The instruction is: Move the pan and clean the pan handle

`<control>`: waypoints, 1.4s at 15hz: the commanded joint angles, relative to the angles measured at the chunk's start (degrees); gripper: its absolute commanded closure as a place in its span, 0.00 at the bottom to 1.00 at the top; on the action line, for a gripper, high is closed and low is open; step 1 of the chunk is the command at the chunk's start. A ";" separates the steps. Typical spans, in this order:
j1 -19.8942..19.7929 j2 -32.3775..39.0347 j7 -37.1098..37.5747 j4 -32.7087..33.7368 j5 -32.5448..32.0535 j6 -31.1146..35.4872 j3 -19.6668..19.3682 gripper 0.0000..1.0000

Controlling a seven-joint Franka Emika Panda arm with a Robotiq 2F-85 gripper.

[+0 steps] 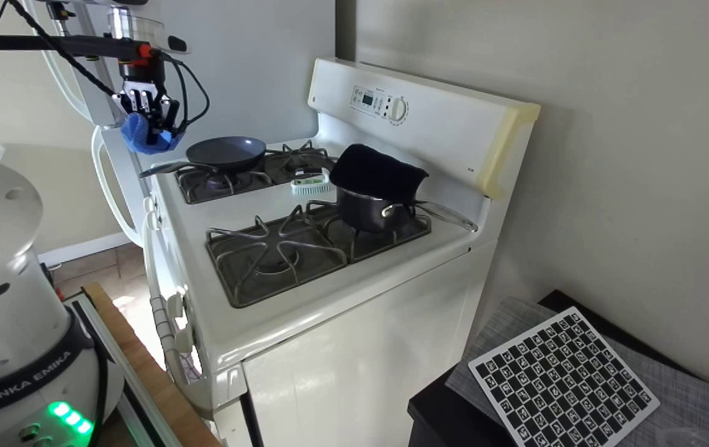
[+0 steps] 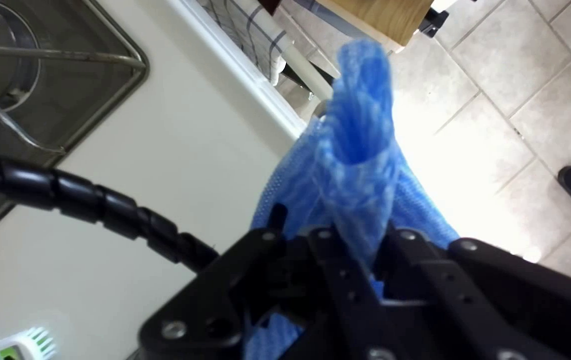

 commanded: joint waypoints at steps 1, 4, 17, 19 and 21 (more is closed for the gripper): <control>-2.26 -4.31 3.76 0.49 -1.43 -2.64 -0.96 1.00; -5.11 -7.38 8.72 -0.88 -5.06 -1.46 -1.61 1.00; -15.90 -5.40 23.80 -15.95 -15.88 24.45 -3.64 1.00; -16.15 -3.20 23.93 -17.64 -13.64 29.74 -4.68 1.00; -16.86 -1.50 24.80 -18.99 -13.64 35.85 -4.98 1.00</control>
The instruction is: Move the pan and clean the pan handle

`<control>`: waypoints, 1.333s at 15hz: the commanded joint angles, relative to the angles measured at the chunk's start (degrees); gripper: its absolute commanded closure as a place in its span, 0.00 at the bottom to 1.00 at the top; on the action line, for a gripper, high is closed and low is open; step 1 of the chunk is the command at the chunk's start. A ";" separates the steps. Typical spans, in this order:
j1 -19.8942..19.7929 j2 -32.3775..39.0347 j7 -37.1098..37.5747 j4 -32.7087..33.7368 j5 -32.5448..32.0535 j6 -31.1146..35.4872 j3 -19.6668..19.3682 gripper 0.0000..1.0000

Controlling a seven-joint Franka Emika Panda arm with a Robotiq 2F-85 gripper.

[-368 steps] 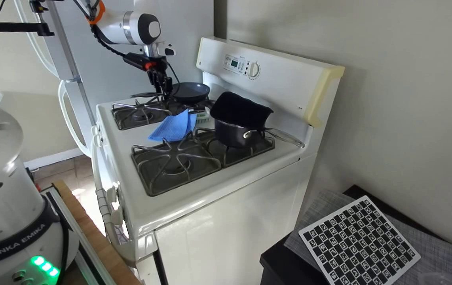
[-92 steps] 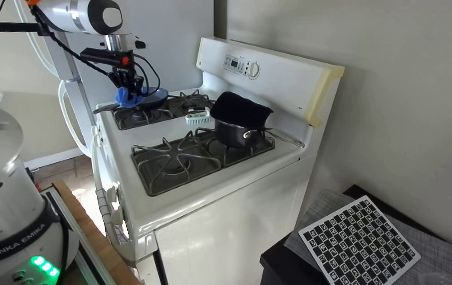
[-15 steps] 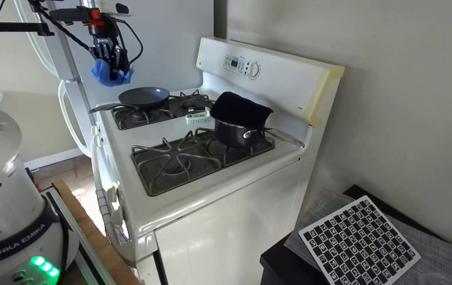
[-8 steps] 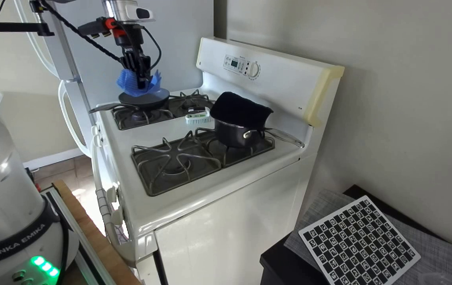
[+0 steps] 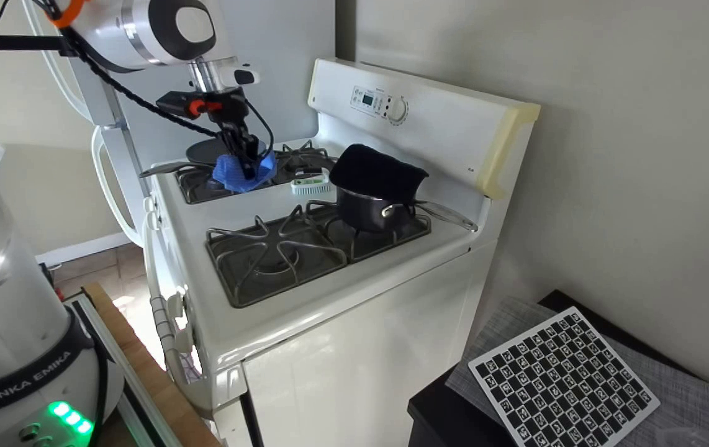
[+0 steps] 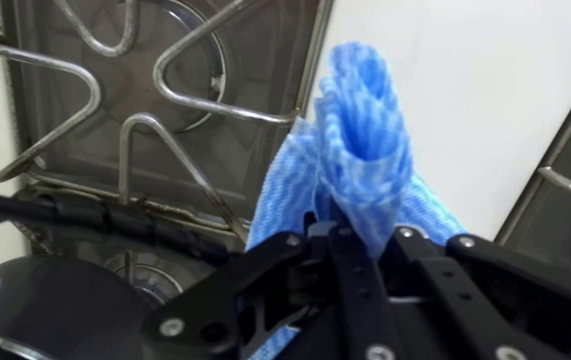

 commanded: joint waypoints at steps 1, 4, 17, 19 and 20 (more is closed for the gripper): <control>-0.91 3.27 2.65 -2.35 0.44 9.80 -0.74 1.00; -1.30 6.52 3.49 -2.31 0.22 15.06 -0.79 1.00; 1.12 14.93 4.26 1.73 -0.58 18.60 -1.95 0.44; 1.60 14.28 3.84 2.10 0.24 17.30 -2.04 0.34; 1.54 13.85 5.08 2.28 -0.47 15.68 -2.09 0.28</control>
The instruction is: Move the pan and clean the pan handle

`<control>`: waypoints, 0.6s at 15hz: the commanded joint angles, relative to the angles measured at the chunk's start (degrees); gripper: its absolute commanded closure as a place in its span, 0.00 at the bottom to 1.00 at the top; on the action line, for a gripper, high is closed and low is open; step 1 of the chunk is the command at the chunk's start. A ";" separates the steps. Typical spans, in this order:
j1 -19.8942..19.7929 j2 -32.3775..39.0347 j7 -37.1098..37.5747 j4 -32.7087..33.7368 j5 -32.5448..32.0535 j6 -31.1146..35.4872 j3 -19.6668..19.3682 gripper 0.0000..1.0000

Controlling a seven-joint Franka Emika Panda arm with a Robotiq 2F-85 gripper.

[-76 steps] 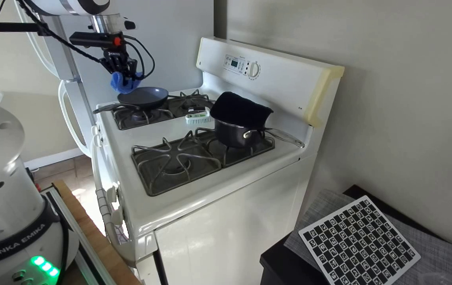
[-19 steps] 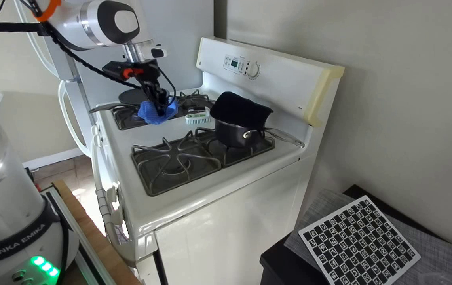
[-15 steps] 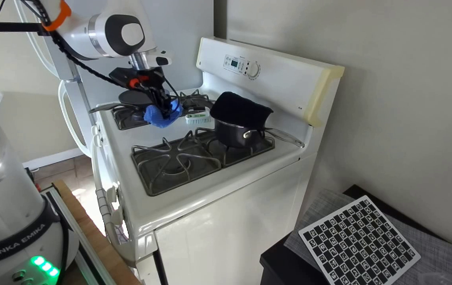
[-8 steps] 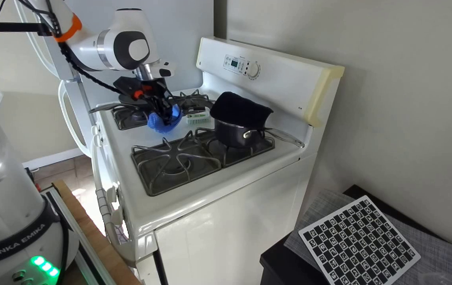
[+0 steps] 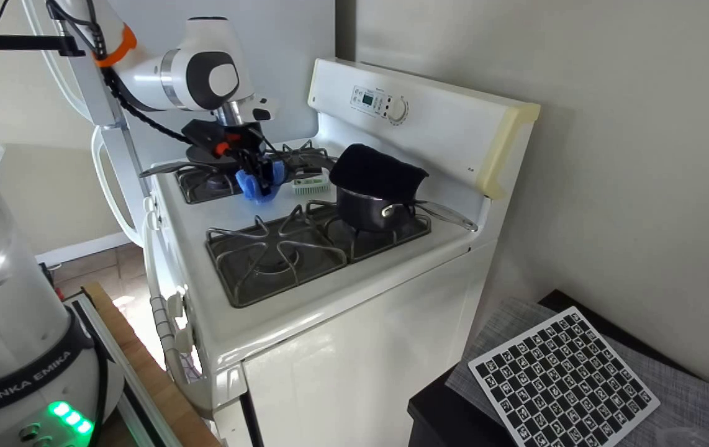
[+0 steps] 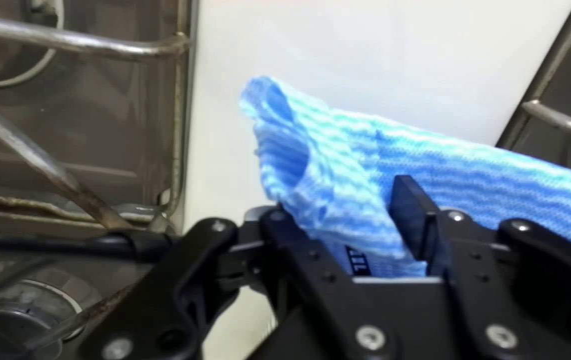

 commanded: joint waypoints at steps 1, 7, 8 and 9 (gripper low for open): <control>1.50 -0.38 2.23 0.63 0.45 -2.42 -0.94 0.20; 2.09 -1.73 2.27 0.88 2.55 -5.35 -1.39 0.00; 0.30 -3.01 11.51 0.53 -8.36 -5.81 -1.20 0.00; 1.83 -2.98 4.90 1.05 -0.38 -6.76 -1.33 0.00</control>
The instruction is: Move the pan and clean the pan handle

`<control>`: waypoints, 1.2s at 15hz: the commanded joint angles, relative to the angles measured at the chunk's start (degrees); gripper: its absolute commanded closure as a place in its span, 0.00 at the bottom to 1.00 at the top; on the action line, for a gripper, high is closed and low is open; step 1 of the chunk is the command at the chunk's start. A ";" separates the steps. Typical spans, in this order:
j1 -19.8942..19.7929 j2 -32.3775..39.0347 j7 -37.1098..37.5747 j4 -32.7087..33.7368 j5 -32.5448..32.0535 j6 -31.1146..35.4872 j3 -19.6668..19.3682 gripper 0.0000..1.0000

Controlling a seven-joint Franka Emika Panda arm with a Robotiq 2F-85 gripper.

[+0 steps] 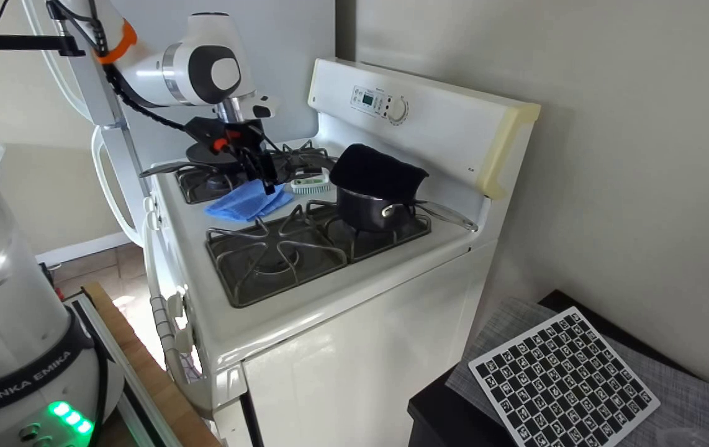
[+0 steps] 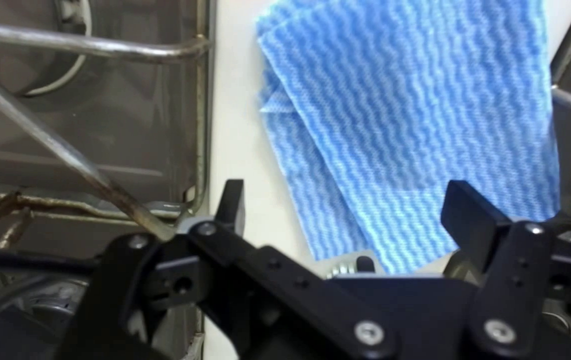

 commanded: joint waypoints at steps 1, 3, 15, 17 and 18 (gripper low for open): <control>0.56 -3.17 5.15 0.05 -3.38 -3.40 -0.35 0.00; 0.90 -4.43 3.81 0.47 -1.24 -4.59 -0.24 0.00; 3.66 -16.19 9.56 8.70 1.62 -25.78 6.30 0.00; 3.61 -16.96 12.14 10.59 0.72 -29.19 7.61 0.00; 3.34 -17.28 13.77 11.42 -0.57 -30.58 8.43 0.00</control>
